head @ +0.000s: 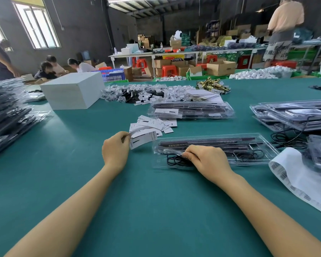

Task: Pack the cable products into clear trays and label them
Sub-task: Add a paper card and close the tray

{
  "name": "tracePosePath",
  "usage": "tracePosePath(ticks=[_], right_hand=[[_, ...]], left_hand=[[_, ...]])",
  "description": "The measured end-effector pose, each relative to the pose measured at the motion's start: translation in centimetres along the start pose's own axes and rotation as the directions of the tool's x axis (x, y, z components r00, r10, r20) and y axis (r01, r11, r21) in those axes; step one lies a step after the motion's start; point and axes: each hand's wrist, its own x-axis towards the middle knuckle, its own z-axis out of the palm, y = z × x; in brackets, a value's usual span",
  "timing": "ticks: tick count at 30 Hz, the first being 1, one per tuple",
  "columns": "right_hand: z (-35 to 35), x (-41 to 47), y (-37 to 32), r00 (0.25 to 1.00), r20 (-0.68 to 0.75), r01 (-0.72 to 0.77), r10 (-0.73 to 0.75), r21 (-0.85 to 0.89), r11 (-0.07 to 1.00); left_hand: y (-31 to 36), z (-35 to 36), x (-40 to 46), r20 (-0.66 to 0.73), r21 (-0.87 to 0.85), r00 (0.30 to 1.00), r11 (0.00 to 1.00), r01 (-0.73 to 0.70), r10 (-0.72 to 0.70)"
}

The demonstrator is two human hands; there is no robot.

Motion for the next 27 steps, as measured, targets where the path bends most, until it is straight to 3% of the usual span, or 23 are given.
tracePosePath(ticks=[2,4,6,8,10,12,21,27], right_hand=[[0.0,0.1,0.0,1.0,-0.001,-0.007,0.007,-0.004,1.0],[-0.1,0.1,0.2,1.0,0.0,-0.02,0.02,0.025,0.999],[-0.3,0.2,0.4,0.999,0.014,-0.051,0.051,0.066,0.996],[-0.5,0.4,0.6,0.996,0.026,-0.083,0.081,0.106,0.991],[-0.6,0.6,0.7,0.995,0.02,-0.097,0.095,0.134,0.986],[-0.7,0.8,0.9,0.994,0.02,-0.109,0.107,0.163,0.981],[-0.9,1.4,1.3,0.983,0.1,-0.171,0.154,0.185,0.968],[-1.2,1.6,1.3,0.974,0.132,-0.208,0.182,0.228,0.951]], left_hand=[[0.6,-0.5,-1.1,-0.089,-0.059,0.995,0.997,-0.044,0.039],[1.2,-1.4,-2.5,-0.212,-0.055,0.942,0.96,-0.276,0.259],[1.3,-2.5,-4.1,-0.286,0.037,0.777,0.816,-0.577,0.562],[1.0,-3.3,-5.4,-0.251,0.106,0.566,0.603,-0.791,0.786],[0.9,-3.6,-6.6,-0.173,0.139,0.405,0.429,-0.893,0.898],[1.0,-3.4,-7.5,-0.09,0.145,0.313,0.323,-0.935,0.946],[3.5,-0.6,-7.7,0.031,0.165,0.261,0.253,-0.953,0.965],[4.4,0.2,-7.3,0.035,0.196,0.237,0.226,-0.954,0.971]])
